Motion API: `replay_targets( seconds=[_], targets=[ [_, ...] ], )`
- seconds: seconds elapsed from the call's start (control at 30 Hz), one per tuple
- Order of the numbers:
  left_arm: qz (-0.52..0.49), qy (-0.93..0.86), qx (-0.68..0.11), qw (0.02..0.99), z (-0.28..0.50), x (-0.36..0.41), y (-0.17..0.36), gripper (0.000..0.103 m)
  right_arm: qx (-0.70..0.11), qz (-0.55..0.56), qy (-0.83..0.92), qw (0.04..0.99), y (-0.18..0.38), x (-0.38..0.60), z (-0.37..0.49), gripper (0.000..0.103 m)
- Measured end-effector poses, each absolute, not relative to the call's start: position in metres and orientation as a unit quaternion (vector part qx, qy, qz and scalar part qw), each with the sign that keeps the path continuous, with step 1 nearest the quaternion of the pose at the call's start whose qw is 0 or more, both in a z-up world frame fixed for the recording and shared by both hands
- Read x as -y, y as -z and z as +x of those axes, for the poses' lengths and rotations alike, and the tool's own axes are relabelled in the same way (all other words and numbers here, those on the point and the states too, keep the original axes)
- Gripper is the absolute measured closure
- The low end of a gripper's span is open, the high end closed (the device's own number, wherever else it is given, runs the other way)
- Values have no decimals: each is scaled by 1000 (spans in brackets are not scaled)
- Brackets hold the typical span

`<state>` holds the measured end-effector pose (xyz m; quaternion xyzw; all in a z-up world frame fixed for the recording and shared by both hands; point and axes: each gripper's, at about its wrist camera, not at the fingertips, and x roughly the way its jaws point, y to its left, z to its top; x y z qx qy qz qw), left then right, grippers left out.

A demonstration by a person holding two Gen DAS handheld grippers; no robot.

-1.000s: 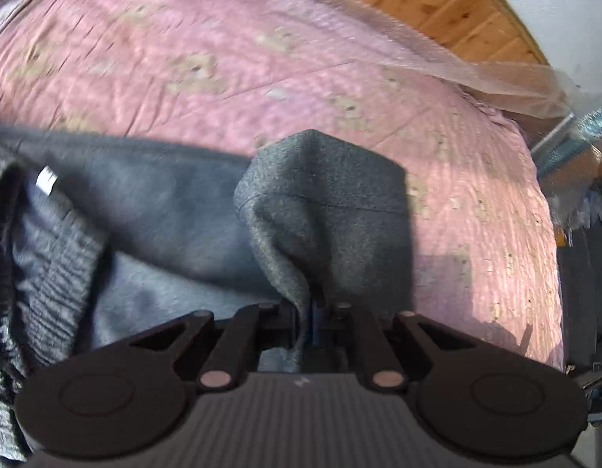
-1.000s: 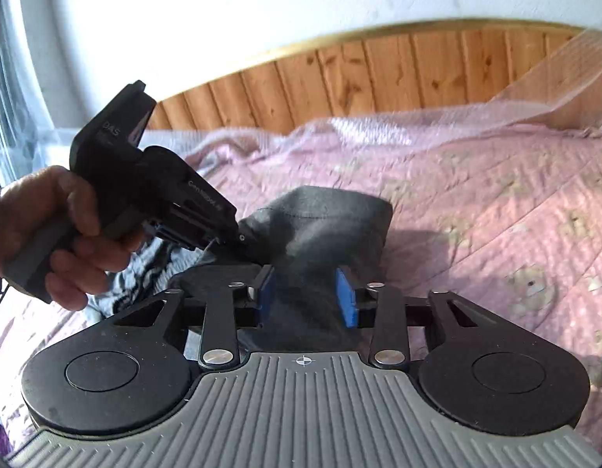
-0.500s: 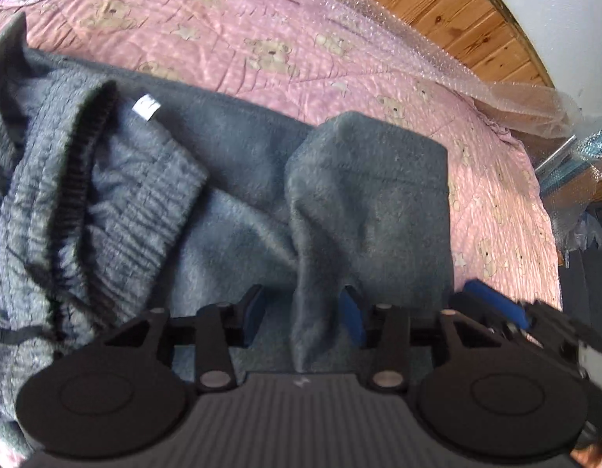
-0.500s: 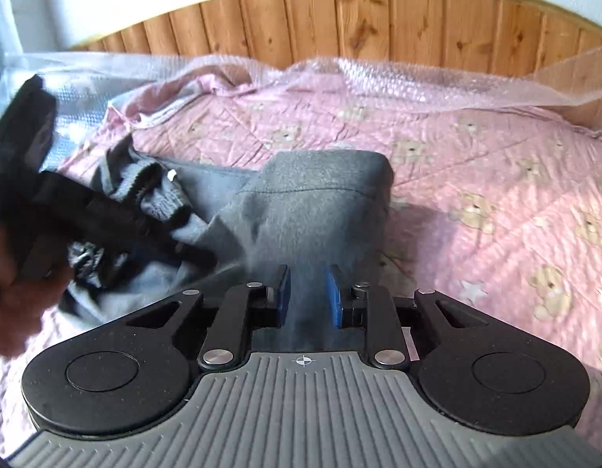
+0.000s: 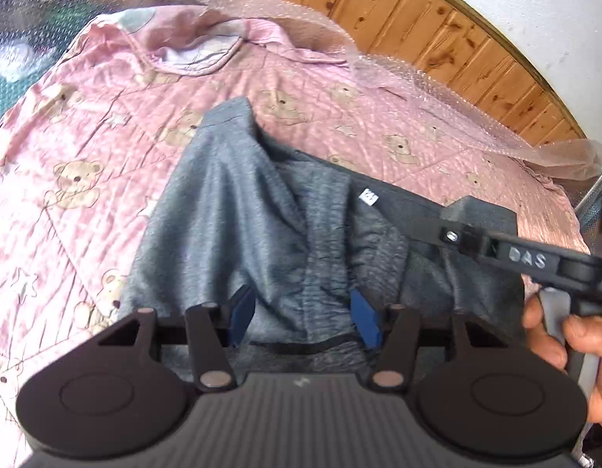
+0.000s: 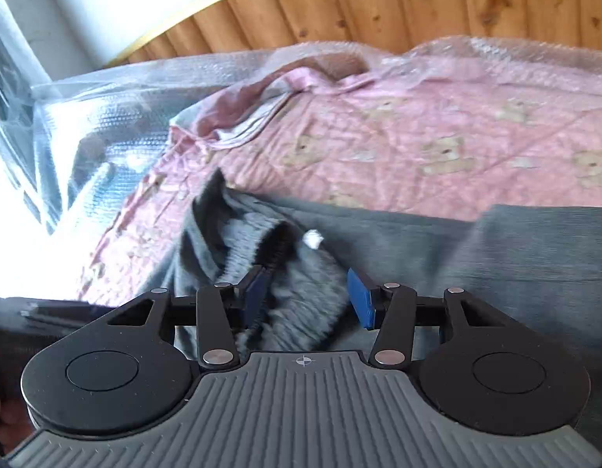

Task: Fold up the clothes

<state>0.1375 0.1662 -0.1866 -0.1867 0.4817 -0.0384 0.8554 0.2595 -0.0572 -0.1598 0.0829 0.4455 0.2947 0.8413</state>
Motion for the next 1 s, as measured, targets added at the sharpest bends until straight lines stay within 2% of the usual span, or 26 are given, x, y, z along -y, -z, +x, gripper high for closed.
replay_targets(
  seconds=[0.2, 0.23, 0.27, 0.33, 0.37, 0.5, 0.57, 0.6, 0.63, 0.67, 0.7, 0.73, 0.83, 0.9, 1.0],
  targets=[
    [-210, 48, -482, 849, 127, -188, 199, 48, -497, 141, -291, 805, 203, 1, 292, 51],
    [-209, 51, -480, 851, 127, -191, 199, 48, -494, 141, -278, 812, 204, -2, 291, 60],
    [-207, 52, -476, 853, 128, -193, 197, 48, -490, 141, -266, 818, 204, -5, 291, 79],
    [-204, 58, -461, 862, 129, -201, 190, 48, -468, 145, -247, 836, 195, 0, 283, 92],
    [-205, 62, -453, 866, 131, -205, 186, 48, -456, 143, -232, 847, 185, 6, 275, 94],
    [-209, 77, -452, 864, 149, -214, 190, 42, -446, 147, -153, 870, 168, 38, 245, 94],
    [-194, 77, -474, 855, 160, -210, 204, 43, -477, 135, -142, 857, 189, 39, 245, 90],
    [-187, 80, -481, 853, 162, -209, 210, 44, -468, 144, -142, 860, 191, 42, 244, 90],
    [-179, 82, -487, 851, 164, -209, 215, 44, -460, 152, -142, 863, 193, 46, 244, 86],
    [-177, 84, -487, 851, 164, -209, 217, 44, -457, 154, -137, 865, 188, 48, 244, 69],
    [-182, 87, -484, 851, 162, -210, 217, 44, -450, 146, -119, 873, 184, 50, 242, 57],
    [-187, 90, -481, 852, 160, -211, 217, 44, -442, 138, -101, 880, 180, 51, 241, 39],
    [-198, 93, -481, 849, 157, -212, 218, 43, -445, 139, -80, 881, 180, 56, 241, 44],
    [-200, 94, -481, 849, 155, -211, 219, 43, -460, 142, -99, 871, 186, 50, 244, 62],
    [-205, 93, -478, 849, 153, -212, 218, 43, -476, 144, -113, 860, 194, 42, 250, 65]
  ],
)
